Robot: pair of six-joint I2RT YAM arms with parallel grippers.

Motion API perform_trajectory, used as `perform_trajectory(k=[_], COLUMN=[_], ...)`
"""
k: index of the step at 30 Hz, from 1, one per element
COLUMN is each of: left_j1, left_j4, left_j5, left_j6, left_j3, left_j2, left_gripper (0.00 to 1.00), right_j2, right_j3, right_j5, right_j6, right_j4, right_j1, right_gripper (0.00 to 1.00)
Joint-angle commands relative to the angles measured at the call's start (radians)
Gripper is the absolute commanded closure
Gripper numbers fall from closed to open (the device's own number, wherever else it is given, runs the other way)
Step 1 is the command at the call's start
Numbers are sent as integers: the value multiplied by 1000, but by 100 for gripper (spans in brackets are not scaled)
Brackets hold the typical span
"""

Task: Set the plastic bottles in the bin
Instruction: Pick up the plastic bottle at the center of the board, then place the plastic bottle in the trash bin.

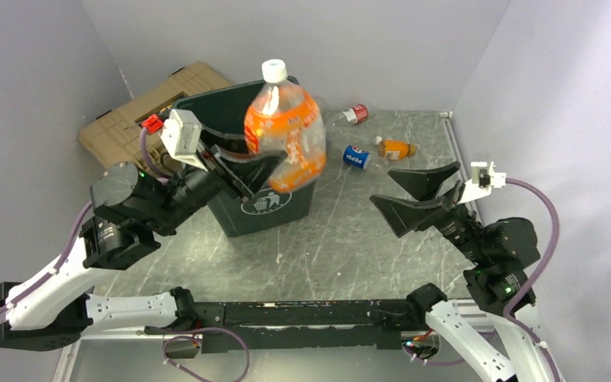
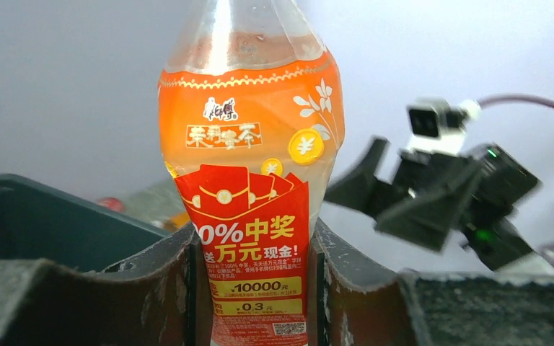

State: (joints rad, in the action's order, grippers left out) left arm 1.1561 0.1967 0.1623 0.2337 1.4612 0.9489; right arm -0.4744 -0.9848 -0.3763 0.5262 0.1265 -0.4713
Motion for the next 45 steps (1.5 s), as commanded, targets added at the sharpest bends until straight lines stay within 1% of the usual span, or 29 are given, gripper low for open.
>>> perform_trajectory(k=[1, 3, 4, 7, 11, 12, 13, 14, 16, 18, 19, 20, 21, 22, 25, 28, 32, 34, 37, 40, 45], left_j1=[2, 3, 2, 2, 1, -7, -24, -69, -207, -405, -494, -565, -620, -652, -711, -771, -872, -942, -1008, -1038, -1046], left_j4=[29, 6, 10, 13, -58, -74, -61, -27, 110, 258, 332, 372, 399, 408, 390, 355, 258, 209, 128, 68, 72], left_j5=[258, 330, 367, 490, 662, 681, 679, 662, 574, 414, 337, 259, 188, 135, -3, -125, -306, -412, -542, -595, -583], left_j6=[-167, -217, -282, -394, -591, -623, -624, -592, -435, -237, -161, -103, -63, -31, 41, 118, 205, 259, 336, 389, 398], left_j3=[91, 110, 127, 160, 155, 154, 163, 180, 238, 295, 316, 333, 346, 342, 302, 246, 154, 118, 64, 14, -11], left_j2=[33, 39, 48, 84, 160, 179, 195, 210, 238, 265, 281, 299, 319, 327, 326, 301, 258, 251, 255, 256, 280], left_gripper=[100, 100, 100, 100, 100, 100, 100, 100, 98, 98, 100, 100, 100, 100, 100, 100, 100, 100, 100, 100, 100], right_j2=[42, 54, 58, 72, 100, 112, 124, 139, 169, 207, 221, 231, 233, 226, 186, 177, 175, 167, 159, 146, 108], right_j3=[73, 102, 115, 144, 171, 184, 200, 217, 252, 286, 302, 315, 323, 327, 336, 383, 430, 442, 456, 469, 478], right_j5=[38, 63, 72, 100, 223, 254, 283, 312, 391, 552, 563, 542, 517, 501, 499, 464, 447, 439, 441, 465, 535], right_j6=[-13, -13, -15, -29, -55, -56, -52, -47, -10, 54, 50, 35, 25, 23, 40, 56, 70, 68, 66, 72, 85], right_j4=[-48, -39, -34, -3, 75, 89, 98, 105, 130, 178, 191, 197, 203, 217, 259, 242, 209, 196, 182, 185, 226], right_j1=[-4, -4, -4, -4, -4, -3, -4, -4, -4, -4, -4, -4, -4, -4, -4, -4, -4, -4, -4, -4, -4], right_gripper=[0, 0, 0, 0, 0, 0, 0, 0, 0, 1, 1, 1, 1, 1, 1, 1, 1, 1, 1, 1, 1])
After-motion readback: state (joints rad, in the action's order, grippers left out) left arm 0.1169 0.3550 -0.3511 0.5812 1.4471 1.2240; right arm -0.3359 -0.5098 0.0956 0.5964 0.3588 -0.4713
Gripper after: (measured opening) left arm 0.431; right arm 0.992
